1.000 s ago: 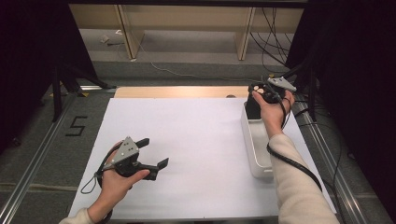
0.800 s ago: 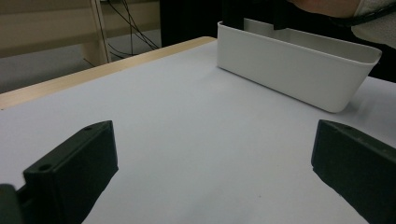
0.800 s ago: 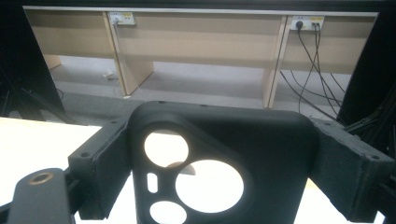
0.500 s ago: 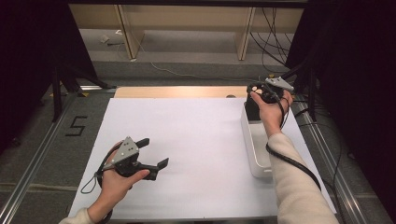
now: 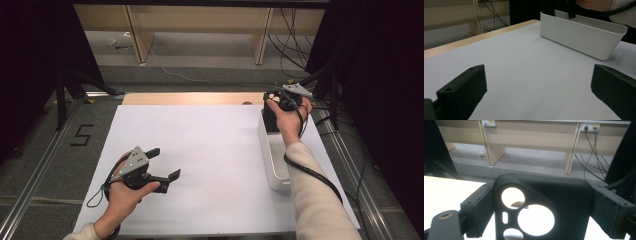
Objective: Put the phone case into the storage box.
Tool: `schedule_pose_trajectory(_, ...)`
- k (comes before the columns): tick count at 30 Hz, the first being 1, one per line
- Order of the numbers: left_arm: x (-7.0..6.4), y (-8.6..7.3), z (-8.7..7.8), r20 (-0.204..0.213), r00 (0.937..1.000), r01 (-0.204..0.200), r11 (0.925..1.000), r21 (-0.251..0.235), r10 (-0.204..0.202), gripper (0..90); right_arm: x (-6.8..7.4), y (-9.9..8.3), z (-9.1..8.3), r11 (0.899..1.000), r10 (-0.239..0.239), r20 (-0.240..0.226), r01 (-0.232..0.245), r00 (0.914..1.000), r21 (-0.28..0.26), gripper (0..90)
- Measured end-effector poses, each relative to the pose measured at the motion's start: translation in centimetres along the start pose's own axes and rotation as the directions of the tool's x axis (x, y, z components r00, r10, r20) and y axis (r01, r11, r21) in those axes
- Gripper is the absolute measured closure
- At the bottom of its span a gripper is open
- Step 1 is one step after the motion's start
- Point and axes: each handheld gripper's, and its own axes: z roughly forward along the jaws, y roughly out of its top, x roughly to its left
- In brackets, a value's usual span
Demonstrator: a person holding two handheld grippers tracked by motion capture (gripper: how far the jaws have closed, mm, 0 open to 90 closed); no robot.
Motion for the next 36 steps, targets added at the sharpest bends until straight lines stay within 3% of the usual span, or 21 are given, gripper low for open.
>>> schedule_pose_trajectory(36, 0.01, 0.00, 0.01, 0.001, 1.0000, 0.000, 1.0000, 0.000, 0.000, 0.0, -0.09, -0.89, 0.83, 1.000, 0.014, 0.002, -0.014, 0.9999, 0.027, 14.0)
